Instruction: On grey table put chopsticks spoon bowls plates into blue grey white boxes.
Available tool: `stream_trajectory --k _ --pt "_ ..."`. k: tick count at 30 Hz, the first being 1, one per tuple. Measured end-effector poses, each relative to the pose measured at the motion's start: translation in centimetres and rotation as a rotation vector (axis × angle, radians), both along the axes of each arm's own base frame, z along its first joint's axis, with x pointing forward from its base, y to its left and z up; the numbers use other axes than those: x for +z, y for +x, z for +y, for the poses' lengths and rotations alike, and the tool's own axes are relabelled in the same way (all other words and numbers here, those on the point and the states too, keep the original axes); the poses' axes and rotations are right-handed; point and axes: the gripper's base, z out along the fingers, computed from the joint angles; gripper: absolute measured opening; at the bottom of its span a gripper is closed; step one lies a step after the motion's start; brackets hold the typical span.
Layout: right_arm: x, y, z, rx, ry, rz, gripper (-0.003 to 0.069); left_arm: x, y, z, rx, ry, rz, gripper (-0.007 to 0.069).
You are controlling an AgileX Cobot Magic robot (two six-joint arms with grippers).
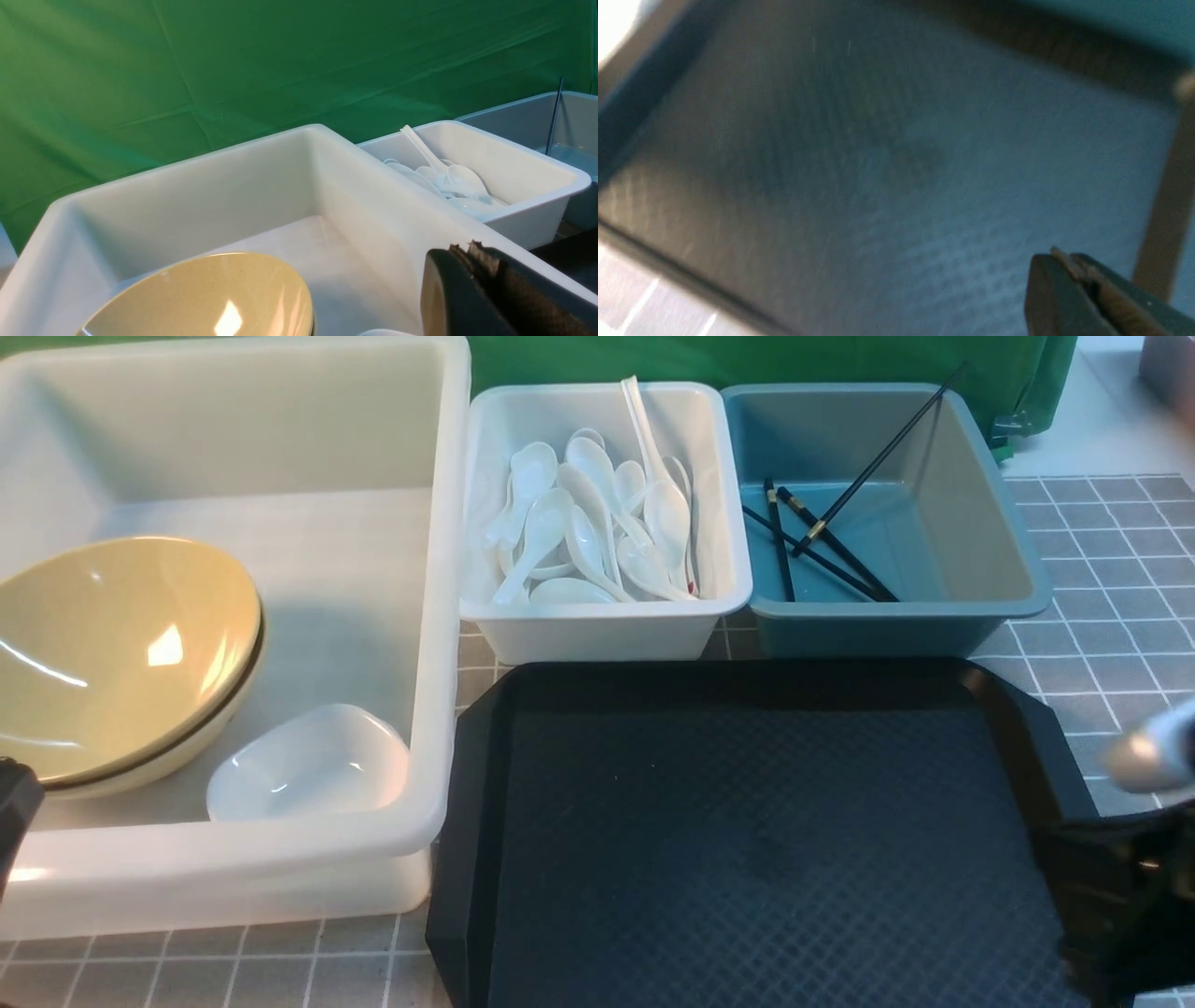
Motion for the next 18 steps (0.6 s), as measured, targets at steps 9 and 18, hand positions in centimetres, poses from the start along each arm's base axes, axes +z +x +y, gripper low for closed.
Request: stream_trajectory --k 9,18 --pt "-3.2 -5.1 -5.1 -0.172 0.086 -0.443 0.0034 0.0 0.0 0.0 -0.001 0.0 -0.001 -0.0008" --pt "-7.3 -6.5 -7.1 -0.484 0.104 -0.531 0.0037 0.0 0.0 0.0 -0.001 0.0 0.0 -0.0008"
